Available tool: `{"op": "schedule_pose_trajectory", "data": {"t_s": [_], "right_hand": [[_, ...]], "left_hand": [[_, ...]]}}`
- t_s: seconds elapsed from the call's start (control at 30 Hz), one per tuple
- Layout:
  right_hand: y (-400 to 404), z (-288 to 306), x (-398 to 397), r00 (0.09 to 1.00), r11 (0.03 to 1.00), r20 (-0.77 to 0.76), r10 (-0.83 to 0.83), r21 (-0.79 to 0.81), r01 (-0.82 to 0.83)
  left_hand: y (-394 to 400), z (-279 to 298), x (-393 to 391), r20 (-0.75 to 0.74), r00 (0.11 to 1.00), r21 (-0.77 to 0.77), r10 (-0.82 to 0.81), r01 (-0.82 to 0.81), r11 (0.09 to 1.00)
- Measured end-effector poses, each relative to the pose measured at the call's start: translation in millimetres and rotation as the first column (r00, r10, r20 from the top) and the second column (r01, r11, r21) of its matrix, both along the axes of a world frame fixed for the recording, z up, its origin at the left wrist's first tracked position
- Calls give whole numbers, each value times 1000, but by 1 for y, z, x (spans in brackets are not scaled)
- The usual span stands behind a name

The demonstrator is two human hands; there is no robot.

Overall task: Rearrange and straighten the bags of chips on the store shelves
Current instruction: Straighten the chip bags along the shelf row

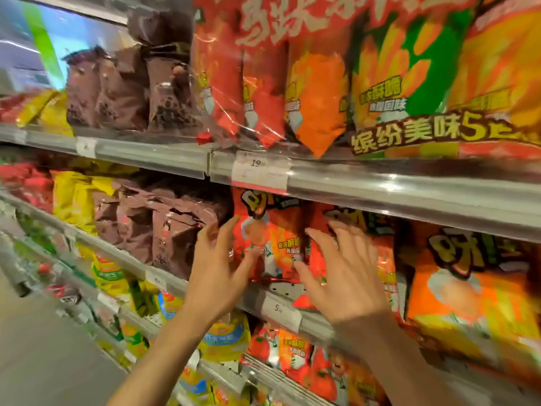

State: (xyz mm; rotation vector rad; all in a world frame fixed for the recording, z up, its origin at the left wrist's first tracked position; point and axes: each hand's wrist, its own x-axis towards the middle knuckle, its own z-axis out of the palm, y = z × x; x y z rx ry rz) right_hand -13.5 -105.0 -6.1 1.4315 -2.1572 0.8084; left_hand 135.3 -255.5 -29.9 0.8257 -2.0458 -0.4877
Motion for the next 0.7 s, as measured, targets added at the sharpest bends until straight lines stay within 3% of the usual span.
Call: {"op": "schedule_pose_trajectory", "data": {"t_s": [0.17,0.3,0.5,0.63,0.7], "right_hand": [[-26,-1,0,991,951,-89,-98,287,119],[-26,-11,-6,969,960,-131,-211,161,231],[-29,-10,-11,925,841,-140,-353,386,380],[-29,-11,-6,926,859,-153,-345,348,377],[-28,-10,1,936,917,-146,-320,199,344]], "left_hand": [[-28,6,-17,68,989,75,-131,126,989],[-46,7,-27,27,972,121,-235,230,966],[-64,9,-31,-59,934,142,-353,358,923],[-74,4,-27,-106,889,158,-445,457,875],[-78,3,-25,-137,870,167,-474,492,855]]}}
